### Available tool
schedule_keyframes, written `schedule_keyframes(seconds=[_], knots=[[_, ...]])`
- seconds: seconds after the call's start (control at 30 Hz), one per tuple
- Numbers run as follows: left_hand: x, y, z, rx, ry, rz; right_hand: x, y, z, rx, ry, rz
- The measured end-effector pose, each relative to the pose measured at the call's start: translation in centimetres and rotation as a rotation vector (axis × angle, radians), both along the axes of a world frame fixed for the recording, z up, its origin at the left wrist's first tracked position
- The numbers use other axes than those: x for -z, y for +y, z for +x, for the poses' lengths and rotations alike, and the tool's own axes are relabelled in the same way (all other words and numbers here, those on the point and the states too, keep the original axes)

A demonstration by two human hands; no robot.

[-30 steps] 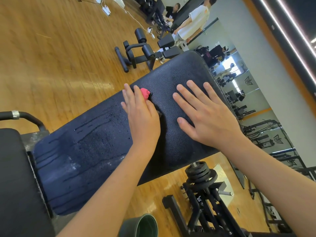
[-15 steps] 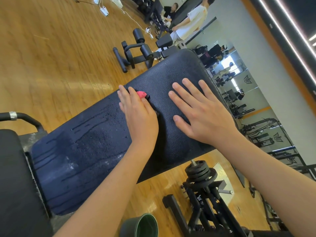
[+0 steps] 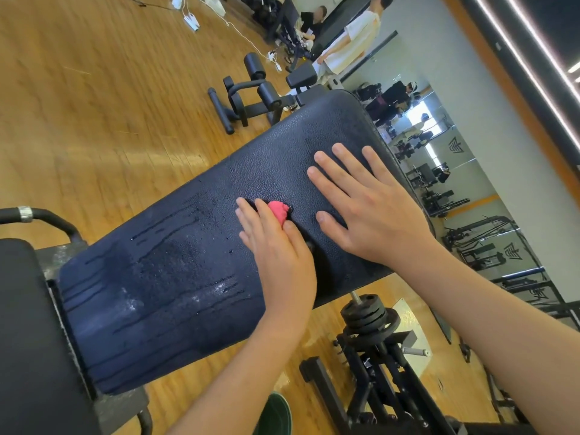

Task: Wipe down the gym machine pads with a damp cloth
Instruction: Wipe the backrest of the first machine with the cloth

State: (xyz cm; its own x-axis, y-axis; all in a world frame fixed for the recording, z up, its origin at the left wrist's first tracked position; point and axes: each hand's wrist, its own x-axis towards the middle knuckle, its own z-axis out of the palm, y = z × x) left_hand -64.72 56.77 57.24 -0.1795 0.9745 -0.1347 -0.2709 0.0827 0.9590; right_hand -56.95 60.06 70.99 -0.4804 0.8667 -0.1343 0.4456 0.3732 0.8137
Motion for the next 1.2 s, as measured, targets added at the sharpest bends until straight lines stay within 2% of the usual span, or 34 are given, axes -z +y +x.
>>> schedule_keyframes(seconds=[0.17,0.37,0.47,0.83,1.2], knots=[[0.4,1.3,-1.3,0.050,-0.011,0.036,0.0,-0.1,-0.1,0.005,0.009,-0.001],[2.7,1.7,-1.9,0.024,0.223,0.154,-0.1,-0.2,-0.2,0.009,0.010,0.000],[2.6,1.5,-1.0,-0.025,0.213,0.163,-0.1,-0.2,-0.2,0.007,0.011,-0.003],[1.4,-1.5,1.4,-0.081,0.148,-0.003,-0.1,-0.1,-0.1,0.001,-0.010,-0.001],[0.6,0.9,0.4,-0.090,0.114,0.011,-0.2,-0.1,0.0,0.002,-0.013,-0.001]])
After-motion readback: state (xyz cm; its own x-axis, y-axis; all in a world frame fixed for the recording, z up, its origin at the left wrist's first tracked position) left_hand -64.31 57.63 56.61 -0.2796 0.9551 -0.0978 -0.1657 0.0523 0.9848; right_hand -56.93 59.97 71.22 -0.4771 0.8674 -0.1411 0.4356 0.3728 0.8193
